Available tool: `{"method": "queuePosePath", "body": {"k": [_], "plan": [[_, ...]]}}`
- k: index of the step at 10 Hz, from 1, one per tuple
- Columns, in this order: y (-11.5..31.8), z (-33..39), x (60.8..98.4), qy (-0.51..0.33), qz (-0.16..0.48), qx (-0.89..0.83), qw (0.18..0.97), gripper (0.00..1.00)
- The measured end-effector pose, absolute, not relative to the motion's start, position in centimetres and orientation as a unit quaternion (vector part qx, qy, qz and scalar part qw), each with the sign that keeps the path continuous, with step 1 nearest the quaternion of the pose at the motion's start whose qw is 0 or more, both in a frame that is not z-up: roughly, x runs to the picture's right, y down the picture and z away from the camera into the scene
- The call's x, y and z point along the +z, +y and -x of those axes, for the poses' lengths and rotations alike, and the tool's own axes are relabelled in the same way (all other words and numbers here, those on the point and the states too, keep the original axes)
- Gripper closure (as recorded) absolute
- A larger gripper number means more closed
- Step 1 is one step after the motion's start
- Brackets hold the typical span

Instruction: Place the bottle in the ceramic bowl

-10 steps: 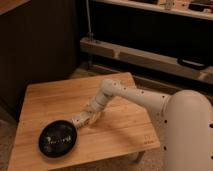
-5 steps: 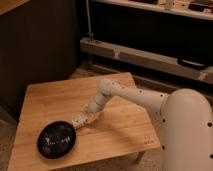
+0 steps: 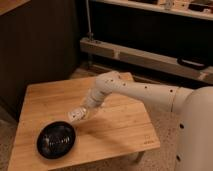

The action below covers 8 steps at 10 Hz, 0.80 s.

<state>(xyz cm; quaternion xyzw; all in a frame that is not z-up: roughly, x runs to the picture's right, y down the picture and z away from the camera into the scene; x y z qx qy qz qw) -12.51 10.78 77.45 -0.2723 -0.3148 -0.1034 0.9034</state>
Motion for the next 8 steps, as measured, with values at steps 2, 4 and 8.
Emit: {"method": "queuePosePath", "body": {"k": [2, 4, 8], "plan": [[12.4, 14.7, 75.5, -0.326, 0.289, -0.124, 0.892, 1.00], [16.3, 17.6, 73.7, -0.347, 0.321, -0.147, 0.869, 0.97], [22.5, 23.4, 70.3, -0.386, 0.363, -0.210, 0.822, 0.61]]}}
